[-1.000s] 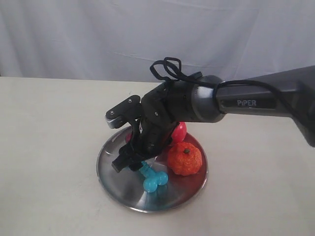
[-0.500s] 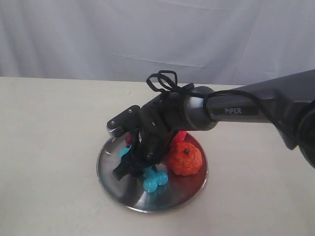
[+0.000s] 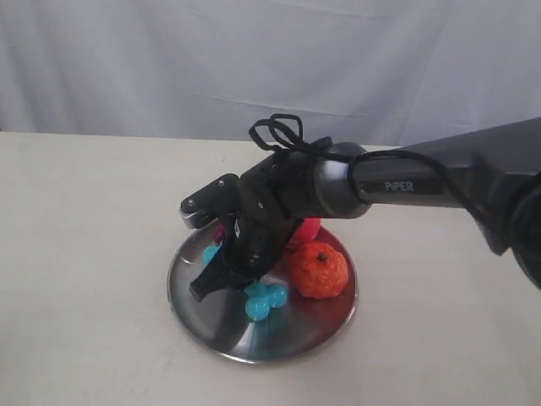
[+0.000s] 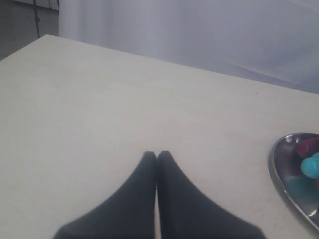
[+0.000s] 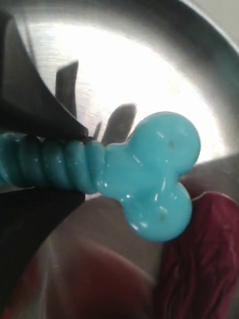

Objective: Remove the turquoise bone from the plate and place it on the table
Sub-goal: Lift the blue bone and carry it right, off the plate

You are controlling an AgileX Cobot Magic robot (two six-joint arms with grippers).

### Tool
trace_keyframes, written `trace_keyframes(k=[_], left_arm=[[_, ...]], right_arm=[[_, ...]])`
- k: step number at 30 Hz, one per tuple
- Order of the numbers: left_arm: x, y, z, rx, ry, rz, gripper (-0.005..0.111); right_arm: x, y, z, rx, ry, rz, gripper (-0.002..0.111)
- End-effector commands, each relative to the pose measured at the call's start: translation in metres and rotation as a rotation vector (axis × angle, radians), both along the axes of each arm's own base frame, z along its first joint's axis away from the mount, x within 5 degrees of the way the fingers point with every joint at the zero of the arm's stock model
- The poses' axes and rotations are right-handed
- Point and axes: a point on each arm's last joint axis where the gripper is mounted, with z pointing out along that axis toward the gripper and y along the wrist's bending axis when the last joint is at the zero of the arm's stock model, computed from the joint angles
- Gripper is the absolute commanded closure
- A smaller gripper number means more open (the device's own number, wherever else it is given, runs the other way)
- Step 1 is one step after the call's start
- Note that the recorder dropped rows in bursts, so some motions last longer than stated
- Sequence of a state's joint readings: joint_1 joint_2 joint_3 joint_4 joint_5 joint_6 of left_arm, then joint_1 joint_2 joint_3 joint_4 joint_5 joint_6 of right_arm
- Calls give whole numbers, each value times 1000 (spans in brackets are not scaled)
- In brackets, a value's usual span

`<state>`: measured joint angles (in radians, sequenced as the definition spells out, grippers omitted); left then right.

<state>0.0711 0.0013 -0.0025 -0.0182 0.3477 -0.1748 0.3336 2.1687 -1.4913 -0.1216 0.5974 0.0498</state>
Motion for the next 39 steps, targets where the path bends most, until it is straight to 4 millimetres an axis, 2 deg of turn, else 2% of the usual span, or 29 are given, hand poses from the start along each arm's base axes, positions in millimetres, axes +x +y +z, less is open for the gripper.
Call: trace_keyframes(k=[1, 5, 9, 14, 20, 24, 27, 34, 39], left_arm=[[0, 0, 0, -5, -4, -5, 107], [0, 0, 0, -5, -4, -5, 107], [0, 0, 0, -5, -4, -5, 107], [0, 0, 0, -5, -4, -5, 107], [0, 0, 0, -5, -4, -5, 107], [0, 0, 0, -5, -4, -5, 107], [0, 0, 0, -5, -4, -5, 107], [0, 0, 0, -5, -4, -5, 107], [0, 0, 0, -5, -4, -5, 107]], right_arm=[[4, 1, 37, 32, -54, -27, 109], [-3, 0, 76, 87, -49, -102, 109], [-13, -12, 109, 133, -52, -231, 109], [-30, -42, 148, 129, -43, -326, 109], [-48, -91, 167, 26, 5, -428, 109], [-57, -117, 159, 39, -23, -519, 109], [-61, -132, 141, 50, -33, -567, 109], [-70, -154, 91, 98, -97, -616, 109], [-72, -170, 71, 105, -101, -659, 109]])
